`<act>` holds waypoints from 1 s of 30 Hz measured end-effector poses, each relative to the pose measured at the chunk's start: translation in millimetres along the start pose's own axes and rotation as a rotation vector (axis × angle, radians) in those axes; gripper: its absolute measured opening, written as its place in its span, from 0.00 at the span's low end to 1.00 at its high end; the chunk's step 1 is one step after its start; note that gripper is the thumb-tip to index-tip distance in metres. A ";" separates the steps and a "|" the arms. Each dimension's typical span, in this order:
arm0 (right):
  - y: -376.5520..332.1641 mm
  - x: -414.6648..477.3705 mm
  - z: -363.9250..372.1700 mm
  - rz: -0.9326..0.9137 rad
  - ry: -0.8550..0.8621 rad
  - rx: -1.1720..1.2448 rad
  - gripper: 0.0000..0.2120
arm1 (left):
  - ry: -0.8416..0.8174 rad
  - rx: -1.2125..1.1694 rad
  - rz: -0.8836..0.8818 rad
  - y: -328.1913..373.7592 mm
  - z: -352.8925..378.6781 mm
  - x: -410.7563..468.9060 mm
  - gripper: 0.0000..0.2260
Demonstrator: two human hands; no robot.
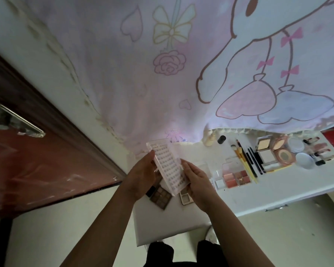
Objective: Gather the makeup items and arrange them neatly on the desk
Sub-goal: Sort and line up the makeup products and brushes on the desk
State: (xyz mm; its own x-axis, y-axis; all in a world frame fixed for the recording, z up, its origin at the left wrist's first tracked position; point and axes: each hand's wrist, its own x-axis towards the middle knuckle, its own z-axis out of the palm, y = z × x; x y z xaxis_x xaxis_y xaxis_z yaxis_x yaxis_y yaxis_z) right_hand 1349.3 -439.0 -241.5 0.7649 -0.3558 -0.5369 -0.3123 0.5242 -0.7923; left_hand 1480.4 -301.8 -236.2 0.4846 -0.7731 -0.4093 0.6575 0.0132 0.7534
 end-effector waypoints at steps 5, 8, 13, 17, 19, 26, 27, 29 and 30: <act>-11.9 -14.5 -6.4 -0.043 -0.026 -0.096 0.12 | -0.026 -0.009 0.079 6.2 3.6 -8.3 0.34; -22.9 -26.0 -9.0 -0.095 -0.075 -0.259 0.28 | -0.022 -0.030 0.118 7.0 13.6 -10.5 0.33; -32.3 -41.0 -7.8 -0.085 -0.252 -0.493 0.41 | 0.077 0.017 0.113 8.2 36.8 -17.3 0.35; -36.7 -46.2 -11.5 -0.145 -0.222 -0.421 0.27 | -0.011 0.056 0.113 8.0 40.6 -23.0 0.37; -37.1 -47.5 -13.2 -0.161 -0.211 -0.421 0.27 | -0.057 0.083 0.108 9.2 41.9 -25.3 0.35; -37.8 -49.4 -15.5 -0.224 -0.192 -0.442 0.28 | -0.031 0.150 0.128 7.3 56.1 -29.1 0.32; -37.7 -49.3 -15.9 -0.220 -0.181 -0.450 0.28 | -0.015 0.144 0.129 6.1 57.5 -27.9 0.33; -35.6 -47.2 -17.4 -0.222 -0.173 -0.464 0.29 | 0.025 0.114 0.130 6.0 60.9 -26.9 0.35; -34.9 -46.4 -18.2 -0.230 -0.172 -0.470 0.30 | 0.041 0.098 0.135 6.2 63.1 -26.7 0.35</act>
State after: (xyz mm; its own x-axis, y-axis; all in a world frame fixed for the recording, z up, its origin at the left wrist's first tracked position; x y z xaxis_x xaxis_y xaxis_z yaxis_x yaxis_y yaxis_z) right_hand 1314.4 -454.9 -194.2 0.9118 -0.2687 -0.3104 -0.3136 0.0319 -0.9490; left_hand 1435.2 -321.2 -188.1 0.5894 -0.7417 -0.3201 0.5262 0.0519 0.8488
